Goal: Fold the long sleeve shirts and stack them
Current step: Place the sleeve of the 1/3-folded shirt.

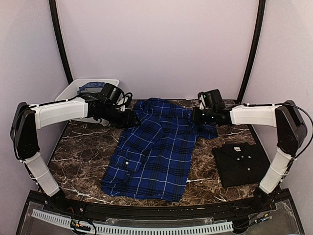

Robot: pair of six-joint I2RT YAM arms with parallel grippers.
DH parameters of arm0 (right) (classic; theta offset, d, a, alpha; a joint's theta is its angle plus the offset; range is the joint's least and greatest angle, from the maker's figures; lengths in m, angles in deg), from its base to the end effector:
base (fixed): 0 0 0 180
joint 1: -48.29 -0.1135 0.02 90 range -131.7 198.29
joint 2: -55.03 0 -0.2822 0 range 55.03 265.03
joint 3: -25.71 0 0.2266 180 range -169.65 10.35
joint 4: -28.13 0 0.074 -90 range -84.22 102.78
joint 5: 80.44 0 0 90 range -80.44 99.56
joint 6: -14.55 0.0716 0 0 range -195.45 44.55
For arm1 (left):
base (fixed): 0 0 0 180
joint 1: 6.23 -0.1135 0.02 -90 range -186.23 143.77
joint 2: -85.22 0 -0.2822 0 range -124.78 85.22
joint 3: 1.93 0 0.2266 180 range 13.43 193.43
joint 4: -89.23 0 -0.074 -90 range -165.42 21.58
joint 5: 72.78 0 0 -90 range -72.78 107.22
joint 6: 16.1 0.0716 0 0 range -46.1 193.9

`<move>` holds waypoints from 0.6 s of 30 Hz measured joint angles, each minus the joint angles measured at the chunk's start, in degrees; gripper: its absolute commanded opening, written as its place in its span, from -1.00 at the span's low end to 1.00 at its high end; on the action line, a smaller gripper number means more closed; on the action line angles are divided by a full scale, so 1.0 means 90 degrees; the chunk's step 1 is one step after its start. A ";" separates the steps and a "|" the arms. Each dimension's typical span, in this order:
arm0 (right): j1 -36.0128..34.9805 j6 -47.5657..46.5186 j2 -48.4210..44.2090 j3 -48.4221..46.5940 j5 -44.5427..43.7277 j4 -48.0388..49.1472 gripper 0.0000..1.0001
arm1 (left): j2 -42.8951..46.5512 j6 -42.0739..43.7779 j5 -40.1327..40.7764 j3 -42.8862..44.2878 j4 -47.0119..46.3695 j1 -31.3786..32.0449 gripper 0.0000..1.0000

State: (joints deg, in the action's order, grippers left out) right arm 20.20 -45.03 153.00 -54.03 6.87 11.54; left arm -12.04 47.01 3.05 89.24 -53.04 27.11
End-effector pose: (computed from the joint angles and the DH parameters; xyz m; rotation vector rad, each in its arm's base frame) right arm 0.3490 0.1825 0.2390 0.0726 2.2258 0.5231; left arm 0.3116 -0.2259 0.2701 0.2672 2.4368 -0.7868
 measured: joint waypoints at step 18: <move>-0.0782 -0.0257 0.0539 -0.0335 0.0233 -0.1212 0.12 | -0.0138 -0.0262 -0.0335 0.0000 -0.0304 0.0000 0.26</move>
State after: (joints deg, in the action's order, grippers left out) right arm 13.16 -47.35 157.86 -57.04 8.96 0.63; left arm -13.28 44.65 0.03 89.24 -55.78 27.11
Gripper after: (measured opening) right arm 0.586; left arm 0.631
